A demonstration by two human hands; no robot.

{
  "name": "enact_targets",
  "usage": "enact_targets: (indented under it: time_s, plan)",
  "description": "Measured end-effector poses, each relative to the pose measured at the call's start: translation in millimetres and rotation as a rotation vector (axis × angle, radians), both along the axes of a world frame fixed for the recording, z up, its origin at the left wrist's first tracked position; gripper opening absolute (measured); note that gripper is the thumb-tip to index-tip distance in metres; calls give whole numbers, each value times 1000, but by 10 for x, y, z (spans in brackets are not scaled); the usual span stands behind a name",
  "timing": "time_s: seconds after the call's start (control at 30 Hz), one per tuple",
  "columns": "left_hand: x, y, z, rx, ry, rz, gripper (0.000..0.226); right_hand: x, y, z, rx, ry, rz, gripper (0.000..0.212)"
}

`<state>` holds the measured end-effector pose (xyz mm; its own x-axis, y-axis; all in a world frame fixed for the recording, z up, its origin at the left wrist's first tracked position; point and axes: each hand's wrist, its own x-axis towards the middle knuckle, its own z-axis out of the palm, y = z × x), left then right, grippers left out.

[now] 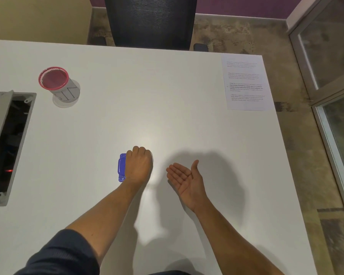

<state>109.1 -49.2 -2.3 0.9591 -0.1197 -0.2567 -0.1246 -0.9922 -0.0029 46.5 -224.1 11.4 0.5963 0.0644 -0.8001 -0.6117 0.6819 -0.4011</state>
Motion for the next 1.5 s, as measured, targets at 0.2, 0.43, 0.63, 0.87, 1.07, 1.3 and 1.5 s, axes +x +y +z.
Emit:
enact_targets:
  time_s: [0.2,0.43,0.63,0.87,1.07,1.3,1.5]
  plan:
    - [81,-58,-44,-28,54,29,18,21,-22,13,4,2,-3,77]
    - [-167,-274,107,-796,88,207,22,8,43,-7,-43,31,0,77]
    - [-438,-383,236,-898,108,106,18,-10,98,14,0,-13,-42,76]
    - [-490,-276,380,-883,43,32,26,-14,177,62,36,-34,-43,76]
    - [-494,-130,387,-941,3,315,15,-54,215,79,69,-26,-38,80]
    - [-432,255,379,-887,-199,609,19,-79,191,81,68,-22,-27,80]
    - [-385,500,222,-850,-141,881,20,-17,313,94,61,-10,-2,80]
